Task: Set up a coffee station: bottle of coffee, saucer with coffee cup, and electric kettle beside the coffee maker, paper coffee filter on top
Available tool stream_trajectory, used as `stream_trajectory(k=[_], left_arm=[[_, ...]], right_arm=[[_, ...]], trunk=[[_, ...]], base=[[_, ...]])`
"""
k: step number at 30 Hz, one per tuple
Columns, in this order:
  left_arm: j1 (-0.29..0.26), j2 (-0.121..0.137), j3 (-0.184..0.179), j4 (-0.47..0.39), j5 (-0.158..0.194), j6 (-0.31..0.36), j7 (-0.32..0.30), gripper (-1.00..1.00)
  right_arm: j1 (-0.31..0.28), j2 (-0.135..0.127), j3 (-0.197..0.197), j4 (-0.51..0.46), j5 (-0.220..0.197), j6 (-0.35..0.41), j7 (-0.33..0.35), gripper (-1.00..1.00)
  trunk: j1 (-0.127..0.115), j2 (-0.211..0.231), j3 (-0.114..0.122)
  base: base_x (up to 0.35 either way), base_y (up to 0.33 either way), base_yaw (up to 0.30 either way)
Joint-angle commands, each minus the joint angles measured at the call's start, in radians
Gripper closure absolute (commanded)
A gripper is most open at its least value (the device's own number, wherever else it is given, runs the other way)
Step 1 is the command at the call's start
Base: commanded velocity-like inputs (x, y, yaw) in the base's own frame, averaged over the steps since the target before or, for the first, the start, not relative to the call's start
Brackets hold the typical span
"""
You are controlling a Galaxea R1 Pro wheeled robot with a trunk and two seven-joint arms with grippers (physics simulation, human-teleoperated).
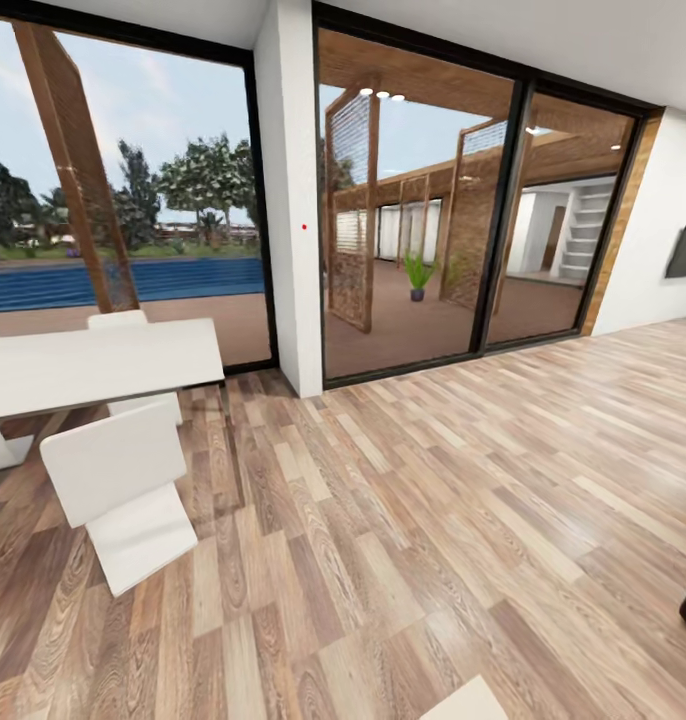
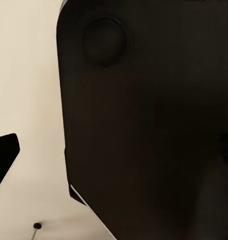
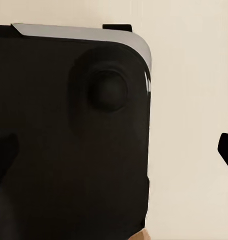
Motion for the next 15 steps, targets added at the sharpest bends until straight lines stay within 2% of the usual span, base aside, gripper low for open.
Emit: stream_trajectory(k=[1, 4, 10, 15], left_arm=[[0.0, 0.0, 0.0, -0.001, 0.001, -0.001, 0.0, -1.0], [-0.001, 0.0, 0.0, -0.012, 0.0, -0.023, 0.001, -1.0], [-0.008, 0.013, 0.003, -0.097, 0.004, -0.174, 0.001, -1.0], [-0.016, 0.021, 0.003, -0.167, 0.004, -0.212, 0.001, -1.0]], right_arm=[[-0.001, 0.0, -0.001, -0.001, 0.0, 0.0, 0.0, -1.0], [-0.001, -0.008, -0.001, -0.03, 0.0, 0.0, 0.0, -1.0], [-0.001, -0.065, -0.002, -0.196, -0.001, 0.001, -0.005, -1.0], [-0.001, -0.083, -0.004, -0.333, -0.002, 0.001, -0.004, -1.0]], trunk=[[0.0, 0.0, -0.001], [0.0, 0.0, -0.001], [0.0, 0.0, -0.001], [0.0, 0.0, -0.001]], base=[[0.0, 0.0, -0.264], [0.0, 0.0, -0.266], [0.0, 0.0, -0.268], [0.0, 0.0, -0.268]])
